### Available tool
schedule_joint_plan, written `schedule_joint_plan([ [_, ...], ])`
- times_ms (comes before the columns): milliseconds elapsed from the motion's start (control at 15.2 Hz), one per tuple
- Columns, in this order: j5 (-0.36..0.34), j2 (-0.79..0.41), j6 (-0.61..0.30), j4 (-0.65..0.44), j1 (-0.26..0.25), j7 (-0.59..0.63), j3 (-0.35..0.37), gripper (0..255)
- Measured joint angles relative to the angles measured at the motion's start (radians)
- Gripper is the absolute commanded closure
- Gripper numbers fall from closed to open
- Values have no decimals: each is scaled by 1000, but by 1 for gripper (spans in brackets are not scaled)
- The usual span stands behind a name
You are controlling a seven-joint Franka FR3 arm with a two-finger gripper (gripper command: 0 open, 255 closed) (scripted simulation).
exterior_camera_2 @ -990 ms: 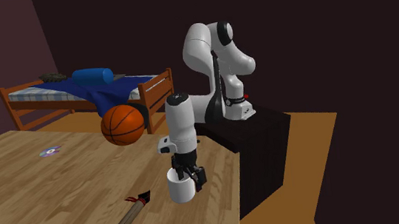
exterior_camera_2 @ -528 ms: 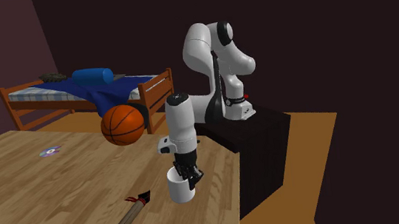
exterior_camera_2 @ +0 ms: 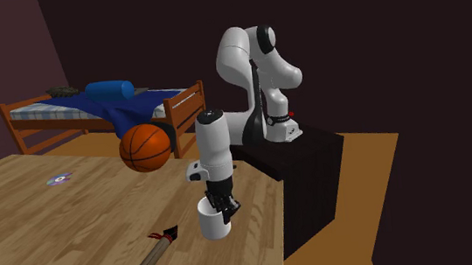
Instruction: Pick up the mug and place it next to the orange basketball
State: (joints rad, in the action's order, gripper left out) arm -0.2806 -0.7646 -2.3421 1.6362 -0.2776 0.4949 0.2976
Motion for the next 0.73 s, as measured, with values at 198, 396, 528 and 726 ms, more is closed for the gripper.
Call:
schedule_joint_plan([
  [198, 7, 25, 21, 3, 4, -3, 7, 255],
  [396, 16, 54, 44, 10, 11, -9, 14, 255],
  [528, 21, 71, 61, 9, 14, -12, 19, 255],
  [726, 30, 97, 85, 11, 19, -16, 26, 255],
])
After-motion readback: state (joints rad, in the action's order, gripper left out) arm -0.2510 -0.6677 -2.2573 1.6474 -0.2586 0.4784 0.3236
